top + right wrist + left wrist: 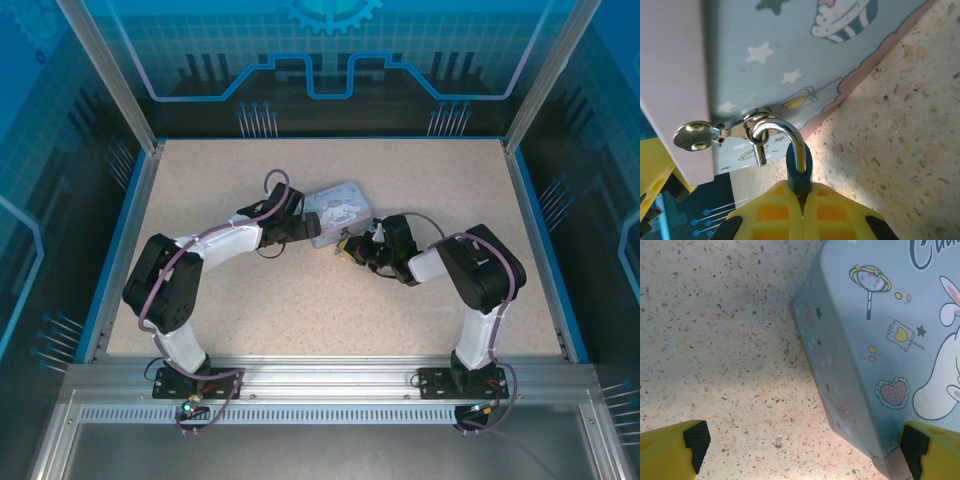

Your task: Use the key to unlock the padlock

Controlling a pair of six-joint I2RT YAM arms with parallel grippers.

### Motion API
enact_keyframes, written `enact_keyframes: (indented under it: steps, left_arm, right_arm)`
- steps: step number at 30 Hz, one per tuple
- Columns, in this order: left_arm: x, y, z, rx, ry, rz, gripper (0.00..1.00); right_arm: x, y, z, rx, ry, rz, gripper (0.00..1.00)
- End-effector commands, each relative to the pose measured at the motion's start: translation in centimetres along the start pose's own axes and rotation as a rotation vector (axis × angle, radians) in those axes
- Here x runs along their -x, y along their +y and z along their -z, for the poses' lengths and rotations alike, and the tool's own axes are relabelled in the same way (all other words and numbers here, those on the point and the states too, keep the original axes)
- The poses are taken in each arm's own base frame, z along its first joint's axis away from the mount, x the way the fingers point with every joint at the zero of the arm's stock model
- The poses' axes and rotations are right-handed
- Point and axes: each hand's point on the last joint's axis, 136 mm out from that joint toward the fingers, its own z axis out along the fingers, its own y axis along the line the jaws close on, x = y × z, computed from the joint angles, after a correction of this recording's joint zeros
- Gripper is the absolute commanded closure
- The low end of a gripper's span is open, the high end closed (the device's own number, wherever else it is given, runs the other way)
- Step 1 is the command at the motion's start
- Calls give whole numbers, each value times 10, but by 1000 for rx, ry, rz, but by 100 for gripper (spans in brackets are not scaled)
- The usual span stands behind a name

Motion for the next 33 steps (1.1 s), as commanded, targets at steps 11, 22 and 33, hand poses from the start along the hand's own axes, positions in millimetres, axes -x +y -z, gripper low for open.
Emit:
enact_keyframes:
  steps: [11,22,33]
  left_arm:
    - [-17,13,-9,60,49,-23,1]
    - [-20,14,-12,63,60,-22,1]
    - [-22,13,-14,55,70,-21,1]
  right_arm:
    - [13,4,-2,86,-52,-78,100]
    - [17,2,0,79,-68,-85,100]
    - [24,-3,-2,82,-86,-100,100]
